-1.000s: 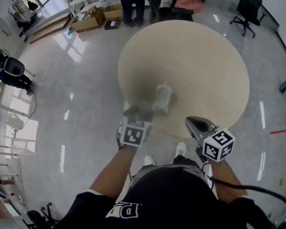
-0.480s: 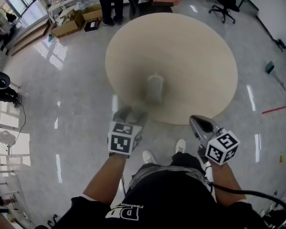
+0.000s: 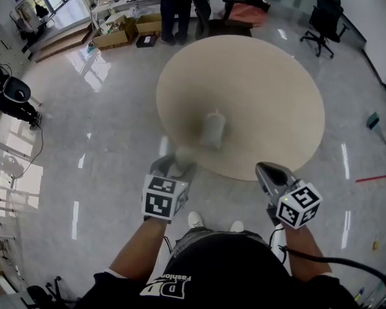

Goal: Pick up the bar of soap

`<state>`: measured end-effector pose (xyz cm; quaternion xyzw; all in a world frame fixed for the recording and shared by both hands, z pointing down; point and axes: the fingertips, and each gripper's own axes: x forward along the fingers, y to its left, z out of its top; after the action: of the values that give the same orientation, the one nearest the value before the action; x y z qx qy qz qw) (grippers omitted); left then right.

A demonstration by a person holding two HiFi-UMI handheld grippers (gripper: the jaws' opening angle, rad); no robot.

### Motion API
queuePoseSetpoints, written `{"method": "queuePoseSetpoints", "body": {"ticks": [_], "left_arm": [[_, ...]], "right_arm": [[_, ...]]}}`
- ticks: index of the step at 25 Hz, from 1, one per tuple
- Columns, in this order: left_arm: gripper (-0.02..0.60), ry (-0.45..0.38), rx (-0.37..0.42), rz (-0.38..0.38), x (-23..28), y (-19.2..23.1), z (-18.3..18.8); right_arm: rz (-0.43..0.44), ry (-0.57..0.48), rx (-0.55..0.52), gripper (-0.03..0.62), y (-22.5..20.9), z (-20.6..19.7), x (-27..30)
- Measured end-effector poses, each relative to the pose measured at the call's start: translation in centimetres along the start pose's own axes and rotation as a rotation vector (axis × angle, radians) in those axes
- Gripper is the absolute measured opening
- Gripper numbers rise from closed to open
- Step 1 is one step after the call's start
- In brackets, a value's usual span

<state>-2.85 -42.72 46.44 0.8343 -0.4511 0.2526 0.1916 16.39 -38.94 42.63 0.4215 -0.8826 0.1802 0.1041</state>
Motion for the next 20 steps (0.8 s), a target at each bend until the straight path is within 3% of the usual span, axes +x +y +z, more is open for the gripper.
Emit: {"method": "queuePoseSetpoints", "body": {"ticks": [4, 20], "left_arm": [[0.261, -0.021, -0.006, 0.029, -1.1, -1.2, -0.1], [0.262, -0.001, -0.030, 0.062, -1.7, -3.6, -0.9]], "right_arm": [[0.026, -0.019, -0.026, 0.008, 0.2, 0.0, -0.8], [0.039, -0.011, 0.050, 0.008, -0.8, -2.6, -2.5]]}}
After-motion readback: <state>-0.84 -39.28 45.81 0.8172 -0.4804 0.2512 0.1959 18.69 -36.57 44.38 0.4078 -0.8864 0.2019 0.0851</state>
